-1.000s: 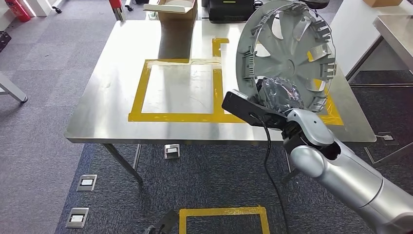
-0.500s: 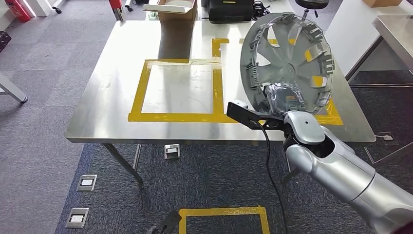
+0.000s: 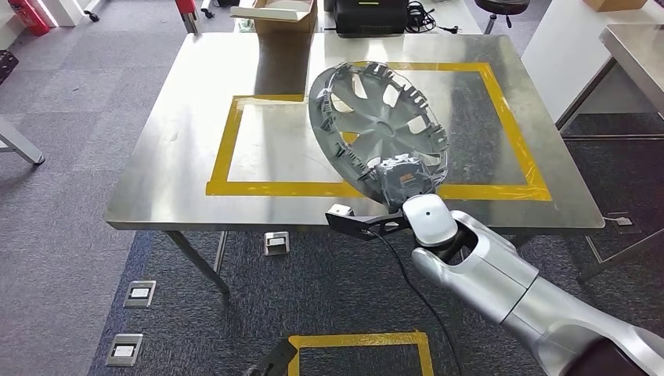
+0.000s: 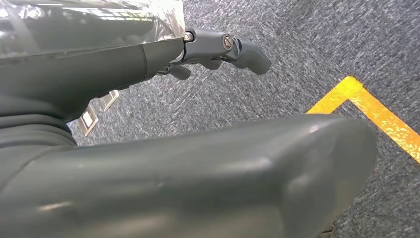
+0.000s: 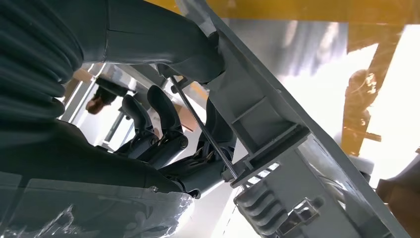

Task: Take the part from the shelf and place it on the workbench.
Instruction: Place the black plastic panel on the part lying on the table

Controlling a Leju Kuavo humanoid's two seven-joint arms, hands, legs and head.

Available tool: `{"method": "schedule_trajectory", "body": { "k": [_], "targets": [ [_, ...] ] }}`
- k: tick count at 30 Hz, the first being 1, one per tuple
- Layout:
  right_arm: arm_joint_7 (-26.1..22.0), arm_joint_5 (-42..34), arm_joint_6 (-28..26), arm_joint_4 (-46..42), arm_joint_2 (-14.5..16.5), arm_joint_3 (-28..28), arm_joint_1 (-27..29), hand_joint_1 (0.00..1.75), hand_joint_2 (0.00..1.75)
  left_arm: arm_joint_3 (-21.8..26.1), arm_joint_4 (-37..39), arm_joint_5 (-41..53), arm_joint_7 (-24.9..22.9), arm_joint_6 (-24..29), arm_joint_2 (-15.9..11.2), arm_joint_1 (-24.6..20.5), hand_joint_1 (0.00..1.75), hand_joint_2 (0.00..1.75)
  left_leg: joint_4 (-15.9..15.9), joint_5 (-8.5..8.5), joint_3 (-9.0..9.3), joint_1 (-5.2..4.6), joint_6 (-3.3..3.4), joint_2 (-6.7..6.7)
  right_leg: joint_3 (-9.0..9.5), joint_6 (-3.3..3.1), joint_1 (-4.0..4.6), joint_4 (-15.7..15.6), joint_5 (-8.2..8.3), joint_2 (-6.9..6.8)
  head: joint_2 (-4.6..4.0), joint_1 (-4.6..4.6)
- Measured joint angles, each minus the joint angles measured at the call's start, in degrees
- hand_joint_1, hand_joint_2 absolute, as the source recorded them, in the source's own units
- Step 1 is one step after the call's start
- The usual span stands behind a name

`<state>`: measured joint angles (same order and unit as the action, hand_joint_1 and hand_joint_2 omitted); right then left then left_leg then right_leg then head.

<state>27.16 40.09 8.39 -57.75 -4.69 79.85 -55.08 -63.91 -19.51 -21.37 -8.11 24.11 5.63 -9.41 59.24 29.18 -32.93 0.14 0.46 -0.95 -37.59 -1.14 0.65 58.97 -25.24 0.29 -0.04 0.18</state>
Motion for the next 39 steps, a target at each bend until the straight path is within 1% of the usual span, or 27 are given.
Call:
{"method": "schedule_trajectory", "body": {
  "k": [7,16,25,33,39],
  "targets": [
    [-1.9,1.0,-0.1,4.6,3.2,1.4,0.4,1.75,1.75,0.0,0.1,0.3,-0.2,0.0,0.1,0.2,0.00,1.75,0.0,0.00,0.00,-0.01,0.00,0.00,0.02,0.00,-0.01,0.0,0.00,0.00,0.01,0.02],
    [-1.9,1.2,-0.1,8.5,4.7,1.9,1.3,1.75,1.75,0.0,0.3,0.3,-0.4,0.0,0.2,0.4,0.00,1.75,0.0,0.00,0.00,-0.03,0.01,0.00,0.02,0.00,-0.02,-0.1,0.01,0.00,0.01,0.02],
    [0.4,1.0,0.4,10.8,4.5,1.5,1.9,1.75,1.75,0.0,0.5,0.5,-1.2,-0.7,0.2,0.5,0.00,1.75,0.0,0.00,0.02,-0.03,0.00,0.00,0.02,-0.01,-0.01,-0.1,0.02,0.02,0.00,0.01],
    [6.2,-0.1,0.6,12.6,3.3,-0.6,1.9,1.75,1.75,0.1,0.7,0.5,-1.5,-0.8,0.2,0.5,0.00,1.75,0.0,0.00,0.02,-0.05,0.01,0.00,0.02,-0.01,-0.02,-0.1,0.03,0.02,0.01,0.02],
    [9.0,-0.7,1.1,12.8,1.6,-2.9,1.9,1.75,1.75,0.3,0.8,0.5,-1.6,-0.8,0.2,0.5,0.00,1.75,0.0,0.00,0.02,-0.06,0.01,0.02,0.01,-0.02,-0.02,-0.1,0.04,0.04,0.01,0.02]
  ]
}}
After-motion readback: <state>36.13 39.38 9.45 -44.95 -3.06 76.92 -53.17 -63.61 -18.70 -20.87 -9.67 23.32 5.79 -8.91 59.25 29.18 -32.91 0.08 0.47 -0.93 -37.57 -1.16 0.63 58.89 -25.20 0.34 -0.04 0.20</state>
